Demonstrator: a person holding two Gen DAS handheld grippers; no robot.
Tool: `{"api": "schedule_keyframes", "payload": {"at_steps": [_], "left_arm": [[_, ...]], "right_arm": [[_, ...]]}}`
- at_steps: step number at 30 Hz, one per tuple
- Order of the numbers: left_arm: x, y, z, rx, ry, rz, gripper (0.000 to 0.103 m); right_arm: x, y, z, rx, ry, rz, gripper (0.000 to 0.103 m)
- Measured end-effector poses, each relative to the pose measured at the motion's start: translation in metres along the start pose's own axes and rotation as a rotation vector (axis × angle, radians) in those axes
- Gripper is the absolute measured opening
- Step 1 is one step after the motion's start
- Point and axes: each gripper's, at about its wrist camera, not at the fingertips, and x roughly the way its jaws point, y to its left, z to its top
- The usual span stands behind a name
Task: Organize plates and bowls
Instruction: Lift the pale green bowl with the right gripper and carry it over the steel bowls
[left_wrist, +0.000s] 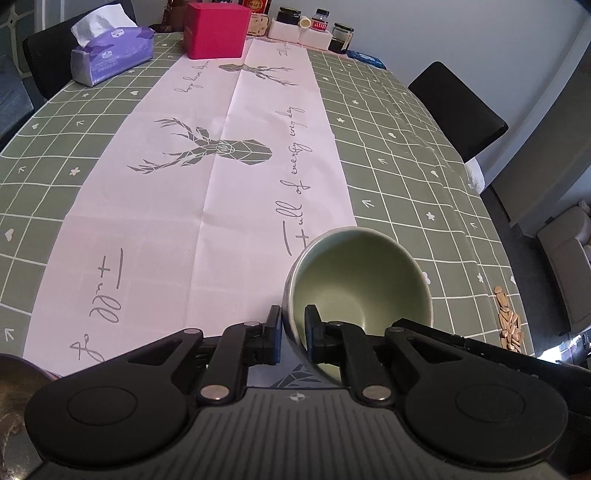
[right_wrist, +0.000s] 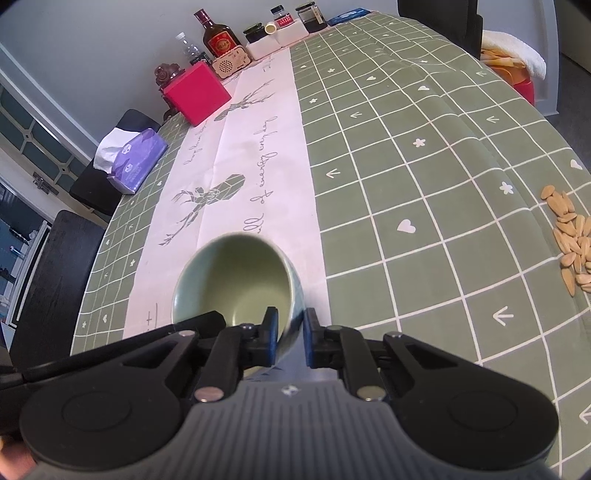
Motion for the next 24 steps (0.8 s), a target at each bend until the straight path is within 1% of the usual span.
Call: {"api": "schedule_keyframes", "payload": {"at_steps": [8,16,20,24], "left_arm": [[-0.039,0.003,-0.001,0.001,-0.057,0.012,0.013],[-0.098,0.017,-0.004,-0.001,-0.131,0.043,0.013],[-0.127,0.028,-0.006,-0.018,-0.152,0.058,0.013],[-0.157,0.038,-0.01,-0.013,-0.178,0.08,0.013]], "right_arm": [[-0.025,0.021,-0.005,-0.041,-0.026,0.04,0.011],[-0.059,0.057,-0.017,-0.096,-0.065,0.121,0.011],[-0.071,0.076,-0.026,-0.114,-0.064,0.165,0.011],[-0.081,0.095,-0.037,-0.134,-0.051,0.203,0.012]]}}
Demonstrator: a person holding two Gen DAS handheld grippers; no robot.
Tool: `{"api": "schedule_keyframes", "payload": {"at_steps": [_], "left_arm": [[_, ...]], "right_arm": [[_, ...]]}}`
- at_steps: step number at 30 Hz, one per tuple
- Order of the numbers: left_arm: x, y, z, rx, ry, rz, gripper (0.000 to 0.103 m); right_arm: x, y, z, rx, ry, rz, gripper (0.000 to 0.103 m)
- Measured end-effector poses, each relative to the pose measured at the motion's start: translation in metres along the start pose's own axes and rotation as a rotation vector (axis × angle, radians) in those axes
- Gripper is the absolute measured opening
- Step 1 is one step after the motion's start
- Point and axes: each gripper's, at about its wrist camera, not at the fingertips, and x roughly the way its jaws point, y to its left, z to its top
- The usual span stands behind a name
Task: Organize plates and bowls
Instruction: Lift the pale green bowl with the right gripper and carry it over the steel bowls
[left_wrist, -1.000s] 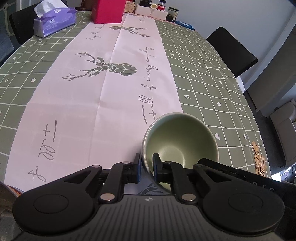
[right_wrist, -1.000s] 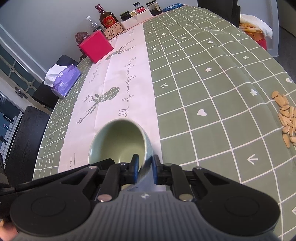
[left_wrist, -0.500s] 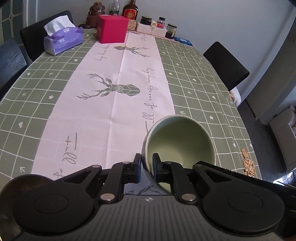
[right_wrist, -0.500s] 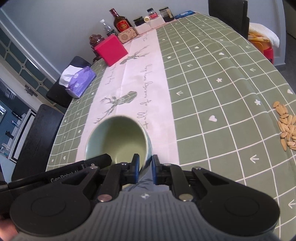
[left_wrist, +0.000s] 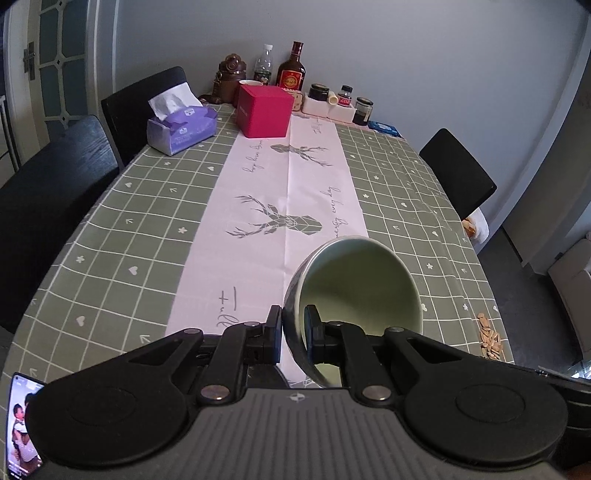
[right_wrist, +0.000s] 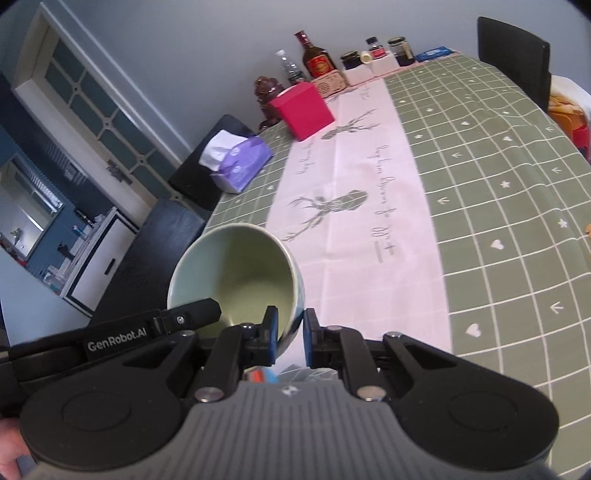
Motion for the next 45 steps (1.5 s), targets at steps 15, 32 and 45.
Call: {"api": "schedule_keyframes", "payload": {"at_steps": [15,32,45], "left_arm": [[-0.061,0.055,-0.02,-0.06,0.025,0.044,0.013],[-0.069,0.08,-0.055,-0.098,0.162,0.015,0.014],[-0.065,0.074,-0.052,-0.071,0.201,0.0,0.014]], "right_arm": [[-0.016,0.07,-0.029,-0.098,0.057,0.062,0.011],[-0.021,0.096,-0.058,-0.159,0.176,-0.004,0.011],[-0.022,0.099,-0.054,-0.183,0.226,-0.064,0.011]]}}
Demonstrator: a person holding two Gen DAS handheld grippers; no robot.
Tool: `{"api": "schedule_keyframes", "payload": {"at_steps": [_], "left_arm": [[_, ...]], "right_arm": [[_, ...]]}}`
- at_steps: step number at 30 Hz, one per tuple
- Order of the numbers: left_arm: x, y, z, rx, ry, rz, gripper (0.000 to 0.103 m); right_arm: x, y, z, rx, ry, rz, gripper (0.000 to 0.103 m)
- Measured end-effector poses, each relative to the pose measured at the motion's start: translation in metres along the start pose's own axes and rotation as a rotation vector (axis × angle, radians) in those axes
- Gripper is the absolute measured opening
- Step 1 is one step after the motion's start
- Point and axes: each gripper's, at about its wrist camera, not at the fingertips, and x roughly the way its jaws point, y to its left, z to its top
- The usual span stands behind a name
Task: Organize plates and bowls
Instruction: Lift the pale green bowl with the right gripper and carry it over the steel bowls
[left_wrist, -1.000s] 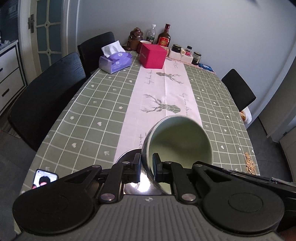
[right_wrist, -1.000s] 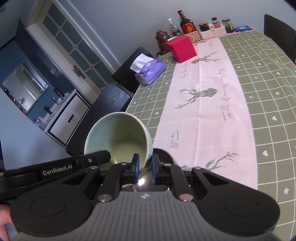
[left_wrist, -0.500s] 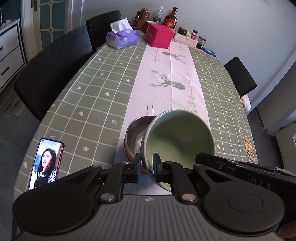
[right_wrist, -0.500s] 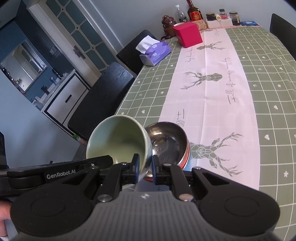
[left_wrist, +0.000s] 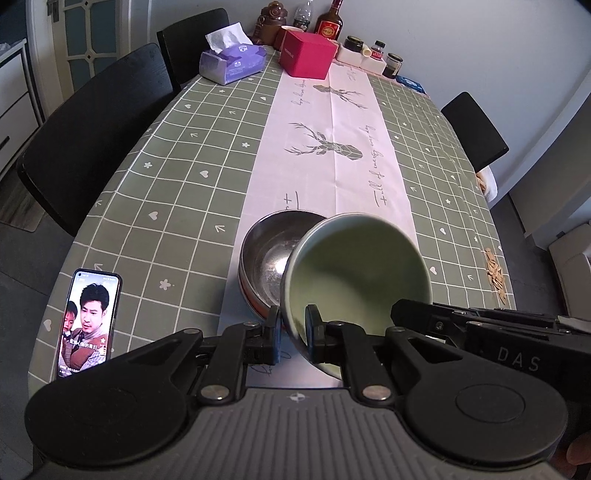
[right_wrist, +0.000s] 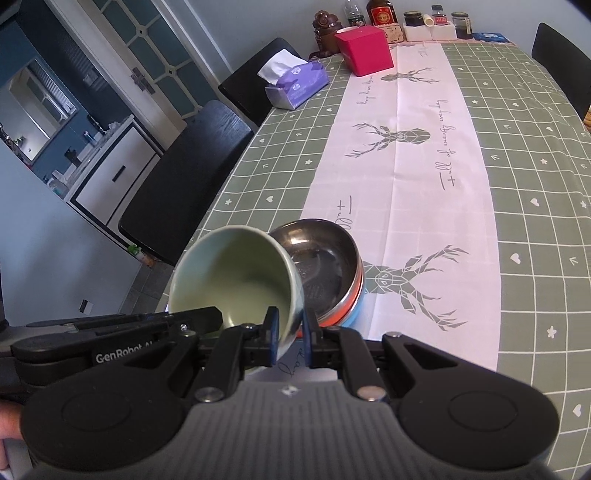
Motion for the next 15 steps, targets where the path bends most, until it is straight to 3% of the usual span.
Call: {"api": "schedule_keyframes", "payload": {"at_steps": [9,15], "left_arm": [[0.009,0.001,0.022,-0.001,0.014,-0.003,0.014],[0.027,0.003,0.034,0.025,0.065,0.01,0.014]], "right_arm": [[0.007,0.002,0.022,-0.005,0.003,-0.02,0.01],[0.022,-0.001,0.03,0.012,0.019,-0.034,0.01]]}}
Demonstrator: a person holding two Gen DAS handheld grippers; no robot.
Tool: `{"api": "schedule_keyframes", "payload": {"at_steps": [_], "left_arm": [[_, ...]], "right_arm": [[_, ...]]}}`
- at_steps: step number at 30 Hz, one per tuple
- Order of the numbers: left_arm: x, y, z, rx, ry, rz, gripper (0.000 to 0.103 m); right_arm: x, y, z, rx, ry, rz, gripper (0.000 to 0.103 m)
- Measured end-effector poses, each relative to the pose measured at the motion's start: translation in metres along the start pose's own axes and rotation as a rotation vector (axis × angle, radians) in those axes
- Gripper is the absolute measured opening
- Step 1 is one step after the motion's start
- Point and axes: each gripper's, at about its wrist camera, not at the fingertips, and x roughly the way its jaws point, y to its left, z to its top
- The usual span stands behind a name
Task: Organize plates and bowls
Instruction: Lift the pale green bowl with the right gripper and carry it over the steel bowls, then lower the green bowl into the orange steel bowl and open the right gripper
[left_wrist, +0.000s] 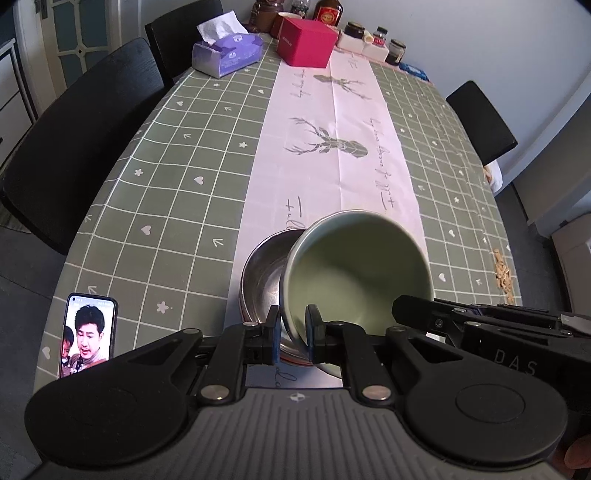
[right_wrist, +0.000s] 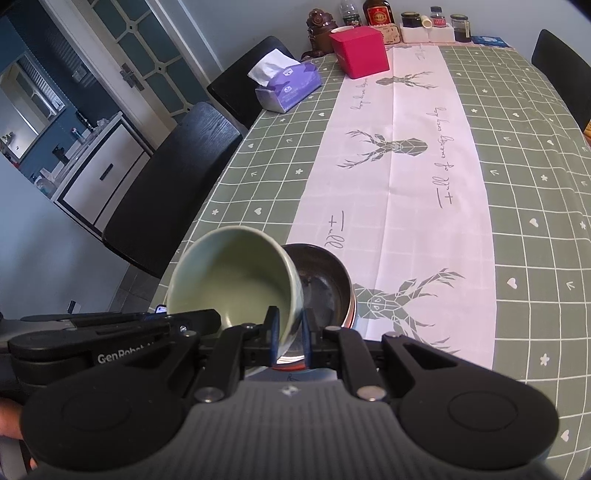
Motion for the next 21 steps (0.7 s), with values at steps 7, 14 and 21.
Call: {"api": "schedule_keyframes", "payload": {"at_steps": [7,14,21], "left_arm": [[0.029,0.01,0.007,-0.018,0.073,0.008,0.014],[0.05,0.012,0.013,-0.01,0.12,0.035,0.014],[0.064,0.008,0.018,0.012,0.145,0.052,0.014]], "right_arm": [[0.025,-0.004,0.004,0.019,0.036,-0.02,0.01],[0.051,-0.007,0.009,0.011,0.086,-0.048,0.01],[0.066,-0.015,0.013,0.018,0.118,-0.054,0.01]]}}
